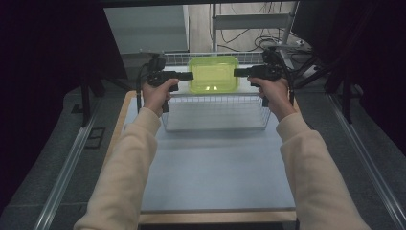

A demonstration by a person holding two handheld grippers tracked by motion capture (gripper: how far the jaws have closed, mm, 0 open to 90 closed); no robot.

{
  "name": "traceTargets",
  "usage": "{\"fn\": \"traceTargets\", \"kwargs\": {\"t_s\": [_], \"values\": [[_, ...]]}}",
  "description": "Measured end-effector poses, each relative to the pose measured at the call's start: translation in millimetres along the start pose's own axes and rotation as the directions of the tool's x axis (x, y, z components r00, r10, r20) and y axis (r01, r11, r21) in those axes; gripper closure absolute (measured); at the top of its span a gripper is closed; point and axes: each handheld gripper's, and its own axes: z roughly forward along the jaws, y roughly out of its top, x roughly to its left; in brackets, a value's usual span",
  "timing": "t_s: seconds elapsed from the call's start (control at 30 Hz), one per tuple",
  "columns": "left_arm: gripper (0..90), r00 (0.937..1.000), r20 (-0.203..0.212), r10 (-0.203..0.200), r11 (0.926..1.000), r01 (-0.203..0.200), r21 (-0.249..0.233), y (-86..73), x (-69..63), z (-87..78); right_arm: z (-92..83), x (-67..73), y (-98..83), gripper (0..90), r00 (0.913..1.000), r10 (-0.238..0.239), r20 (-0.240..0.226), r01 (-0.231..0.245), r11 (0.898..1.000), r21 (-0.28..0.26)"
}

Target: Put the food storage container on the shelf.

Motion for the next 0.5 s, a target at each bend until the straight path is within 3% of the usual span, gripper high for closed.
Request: {"fn": "traceTargets", "kwargs": {"t_s": [0.23,0.33,0.43,0.5], "values": [[79.4,0.9996,0.002,-0.027,0.9996,0.027,-0.008,4.1,3.9,5.6,5.2,-6.9,1.8,78.5,0.9998,0.02,0.004,-0.02,1.0,-0.012],[77.3,0.9992,0.004,-0.04,0.9992,0.04,-0.007,4.6,6.8,8.0,8.4,-7.4,1.7,75.3,0.9998,-0.004,0.02,0.004,1.0,-0.02],[68.8,0.9988,-0.023,-0.042,0.9991,0.042,-0.006,4.5,9.2,11.4,12.6,-7.4,0.5,63.5,0.9983,-0.027,0.053,0.028,0.999,-0.024],[60.4,0.9984,-0.038,-0.041,0.9991,0.041,-0.016,4.6,10.9,13.2,14.1,-8.3,0.1,60.8,0.9968,-0.037,0.072,0.039,0.999,-0.024]]}}
